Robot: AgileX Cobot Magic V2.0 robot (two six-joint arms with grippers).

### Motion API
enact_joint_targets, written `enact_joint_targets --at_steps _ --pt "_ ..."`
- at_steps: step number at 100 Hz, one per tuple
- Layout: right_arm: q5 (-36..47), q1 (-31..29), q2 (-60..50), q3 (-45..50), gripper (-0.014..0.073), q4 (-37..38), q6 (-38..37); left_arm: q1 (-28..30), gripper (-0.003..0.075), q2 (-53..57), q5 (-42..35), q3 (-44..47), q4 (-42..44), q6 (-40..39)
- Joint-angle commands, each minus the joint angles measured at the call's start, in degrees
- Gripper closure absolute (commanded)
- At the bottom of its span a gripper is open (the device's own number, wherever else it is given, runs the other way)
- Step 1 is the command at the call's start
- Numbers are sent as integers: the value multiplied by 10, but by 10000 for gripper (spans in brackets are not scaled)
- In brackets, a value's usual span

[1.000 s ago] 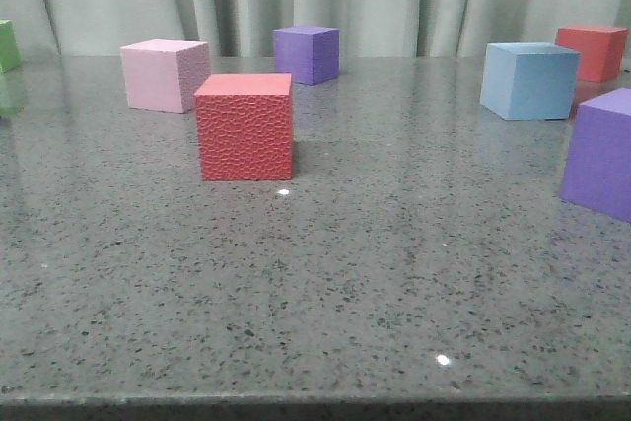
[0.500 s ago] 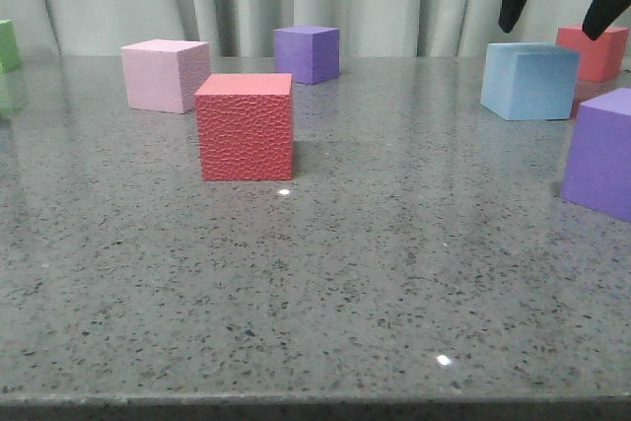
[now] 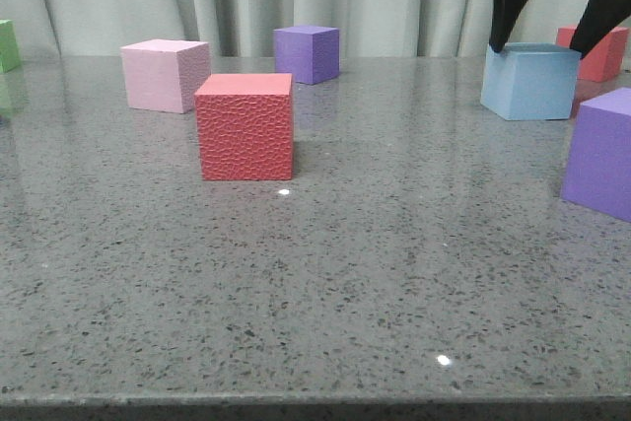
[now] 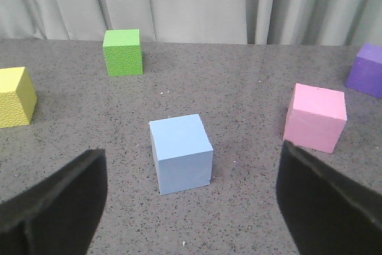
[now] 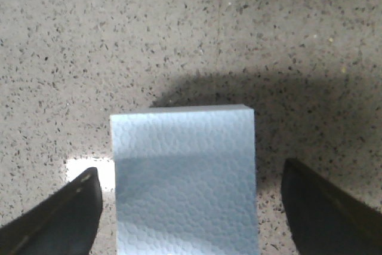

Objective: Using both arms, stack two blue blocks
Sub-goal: 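Lower the right gripper over the far light blue cube and close, then lift the light blue cube with the right gripper and carry it toward the purple cube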

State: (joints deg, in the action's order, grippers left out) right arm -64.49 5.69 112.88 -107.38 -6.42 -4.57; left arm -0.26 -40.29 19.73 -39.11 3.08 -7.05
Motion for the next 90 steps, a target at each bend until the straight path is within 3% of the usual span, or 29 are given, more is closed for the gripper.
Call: enact_joint_targets --at_steps 1,69,78,90 --pt "19 0 -27 -20 -15 -4 1 -3 152 -2 -43 -21 2 0" --pt "11 0 -9 -20 -13 -4 1 -3 152 -2 -43 -21 2 0" --pt "11 0 -9 -20 37 -4 1 -3 152 -2 -43 -21 2 0" --pt "11 0 -9 -20 188 -4 1 -3 152 -2 -43 -21 2 0"
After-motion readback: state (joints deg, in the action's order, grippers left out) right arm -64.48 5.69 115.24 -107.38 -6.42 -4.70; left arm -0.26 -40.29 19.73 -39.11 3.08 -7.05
